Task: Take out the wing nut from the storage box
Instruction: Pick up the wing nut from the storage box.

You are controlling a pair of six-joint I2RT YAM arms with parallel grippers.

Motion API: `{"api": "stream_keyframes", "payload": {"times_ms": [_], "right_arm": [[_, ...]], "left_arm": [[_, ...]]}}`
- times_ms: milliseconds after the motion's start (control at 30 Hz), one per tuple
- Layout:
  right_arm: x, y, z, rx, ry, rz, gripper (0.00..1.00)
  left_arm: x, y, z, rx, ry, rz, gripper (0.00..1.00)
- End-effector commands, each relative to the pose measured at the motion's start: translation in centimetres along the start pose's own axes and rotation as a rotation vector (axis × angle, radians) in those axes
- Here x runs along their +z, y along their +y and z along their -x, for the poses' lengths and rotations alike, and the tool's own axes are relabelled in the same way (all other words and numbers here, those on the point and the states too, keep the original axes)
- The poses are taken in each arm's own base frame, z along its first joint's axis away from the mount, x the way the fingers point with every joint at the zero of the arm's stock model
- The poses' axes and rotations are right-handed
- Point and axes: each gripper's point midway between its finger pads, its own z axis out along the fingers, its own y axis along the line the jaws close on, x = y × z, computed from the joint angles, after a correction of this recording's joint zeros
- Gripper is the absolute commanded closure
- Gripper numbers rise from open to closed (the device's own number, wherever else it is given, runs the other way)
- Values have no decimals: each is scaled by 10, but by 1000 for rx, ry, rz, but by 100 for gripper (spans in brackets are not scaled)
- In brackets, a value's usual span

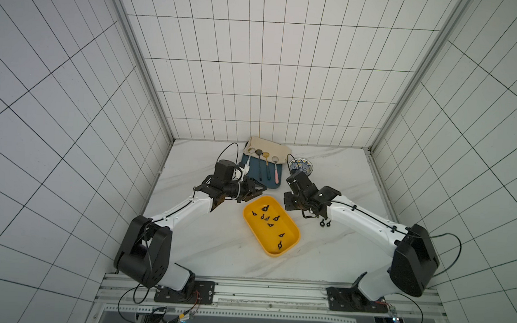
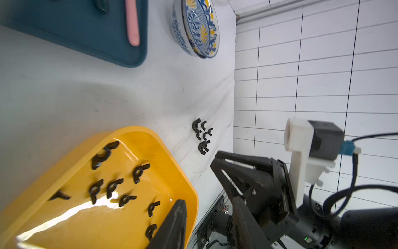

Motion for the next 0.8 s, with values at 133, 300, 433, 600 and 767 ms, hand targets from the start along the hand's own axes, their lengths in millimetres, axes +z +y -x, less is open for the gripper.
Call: {"api": "stream_keyframes", "payload": {"times_ms": [133, 300, 433, 600, 767], "right_arm": [[29, 54, -31, -160, 126, 110, 76], [41, 65, -43, -201, 176, 135, 75], [48, 60, -51, -208, 197, 113, 74], [57, 54, -65, -261, 226, 110, 70], [64, 53, -74, -293, 261, 126, 68]], "left_arm": [[-32, 58, -15, -103, -10, 138, 61], [-55, 87, -15, -177, -95, 183, 62], [-60, 96, -13, -204, -105, 193, 62], [-56, 100, -13, -212, -92, 190, 62], [-55, 102, -17, -215, -78, 186, 62]]}}
